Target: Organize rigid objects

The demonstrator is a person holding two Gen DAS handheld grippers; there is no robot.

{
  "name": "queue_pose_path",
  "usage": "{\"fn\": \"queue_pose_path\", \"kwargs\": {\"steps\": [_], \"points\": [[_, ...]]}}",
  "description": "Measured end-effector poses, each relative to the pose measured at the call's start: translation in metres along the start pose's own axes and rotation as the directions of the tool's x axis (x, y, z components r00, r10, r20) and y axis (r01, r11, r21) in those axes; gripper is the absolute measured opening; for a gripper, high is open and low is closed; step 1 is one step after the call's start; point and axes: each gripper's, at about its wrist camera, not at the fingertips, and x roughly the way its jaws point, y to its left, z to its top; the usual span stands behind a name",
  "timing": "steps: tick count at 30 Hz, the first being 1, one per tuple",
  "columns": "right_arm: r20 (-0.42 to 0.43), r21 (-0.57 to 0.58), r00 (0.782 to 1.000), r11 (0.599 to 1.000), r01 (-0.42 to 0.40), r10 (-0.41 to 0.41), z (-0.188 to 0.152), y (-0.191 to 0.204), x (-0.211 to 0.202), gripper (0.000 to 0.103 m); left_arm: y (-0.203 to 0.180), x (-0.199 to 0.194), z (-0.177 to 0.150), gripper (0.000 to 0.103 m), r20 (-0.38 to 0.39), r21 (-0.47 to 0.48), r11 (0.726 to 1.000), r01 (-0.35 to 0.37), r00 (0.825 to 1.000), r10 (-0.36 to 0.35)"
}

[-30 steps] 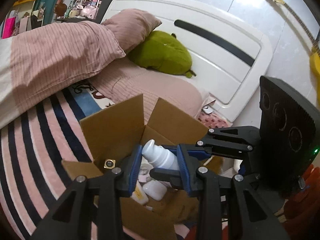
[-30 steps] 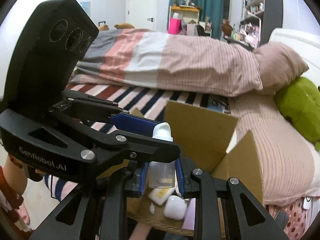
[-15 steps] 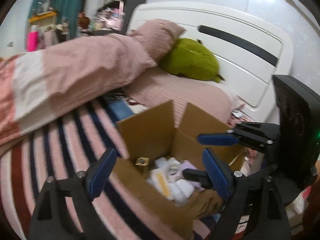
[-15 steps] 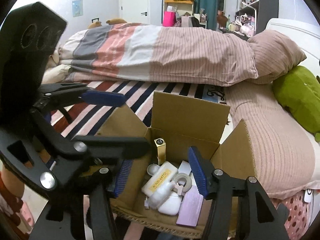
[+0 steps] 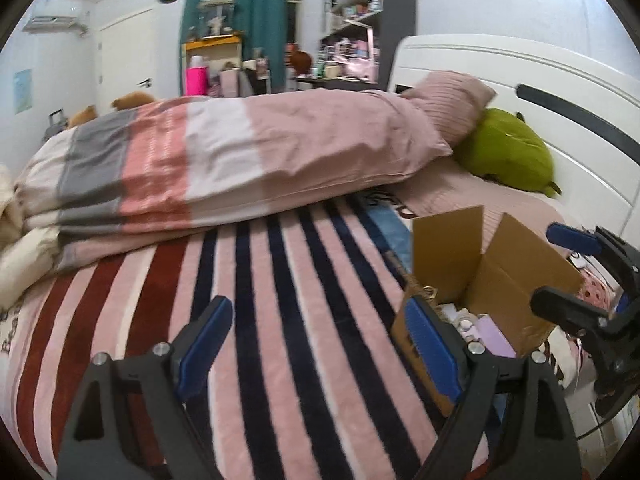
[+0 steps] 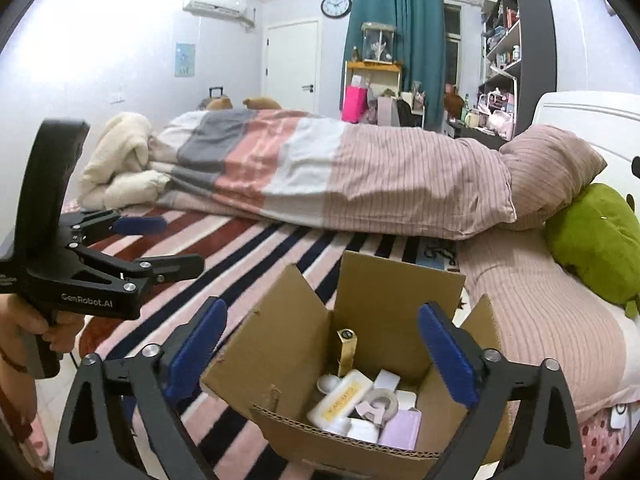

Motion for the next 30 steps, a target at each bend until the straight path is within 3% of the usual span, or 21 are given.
{"fn": "queue_pose_path", "kwargs": {"steps": [6, 30], "points": [[-0.011, 0.019, 1.000, 1.000, -0.019, 0.019, -0.004, 0.003, 0.004, 0.096, 0.011, -0.008, -0.008, 0.086, 0.012, -0.030, 0.998, -0.049, 0.999, 0.049], [-0.033, 0.069, 0.999, 0.997, -0.021, 0.023, -0.012, 0.002, 0.007, 0.097, 0.017, -0.009, -0.010, 0.086, 0.017, -0.048, 0.998, -0.050, 0.999, 0.050]]}}
